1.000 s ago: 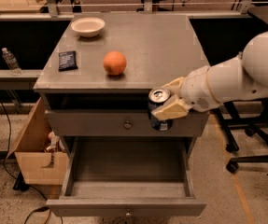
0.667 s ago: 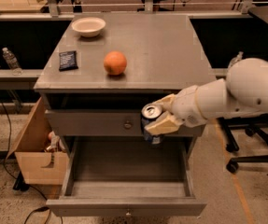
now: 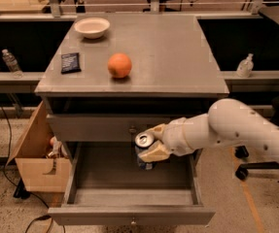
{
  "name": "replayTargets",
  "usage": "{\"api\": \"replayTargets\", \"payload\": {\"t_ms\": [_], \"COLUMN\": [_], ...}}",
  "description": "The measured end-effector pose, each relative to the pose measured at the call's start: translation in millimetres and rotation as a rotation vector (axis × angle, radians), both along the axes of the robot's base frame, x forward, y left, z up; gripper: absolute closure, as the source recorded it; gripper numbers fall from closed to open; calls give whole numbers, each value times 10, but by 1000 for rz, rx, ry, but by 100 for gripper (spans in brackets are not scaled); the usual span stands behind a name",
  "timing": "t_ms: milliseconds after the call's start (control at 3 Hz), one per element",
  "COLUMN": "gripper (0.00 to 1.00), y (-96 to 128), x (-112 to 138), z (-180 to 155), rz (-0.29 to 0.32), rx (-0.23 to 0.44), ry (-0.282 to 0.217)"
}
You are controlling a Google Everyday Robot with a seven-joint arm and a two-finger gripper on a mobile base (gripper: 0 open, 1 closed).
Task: Place pepsi can into middle drawer
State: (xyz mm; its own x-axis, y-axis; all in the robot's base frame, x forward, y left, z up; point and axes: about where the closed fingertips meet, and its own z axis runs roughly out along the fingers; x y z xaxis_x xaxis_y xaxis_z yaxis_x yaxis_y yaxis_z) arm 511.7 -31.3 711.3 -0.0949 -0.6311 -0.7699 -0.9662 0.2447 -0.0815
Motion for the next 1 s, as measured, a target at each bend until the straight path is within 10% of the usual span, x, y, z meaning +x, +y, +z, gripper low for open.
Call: {"api": "replayTargets", "payload": {"t_ms": [333,1000], "gripper": [100,100], "y": [169,242], "x": [85,120], "z": [-605,-747], "rz": [-50,-42], "rx": [49,80], "ry": [34,40]}}
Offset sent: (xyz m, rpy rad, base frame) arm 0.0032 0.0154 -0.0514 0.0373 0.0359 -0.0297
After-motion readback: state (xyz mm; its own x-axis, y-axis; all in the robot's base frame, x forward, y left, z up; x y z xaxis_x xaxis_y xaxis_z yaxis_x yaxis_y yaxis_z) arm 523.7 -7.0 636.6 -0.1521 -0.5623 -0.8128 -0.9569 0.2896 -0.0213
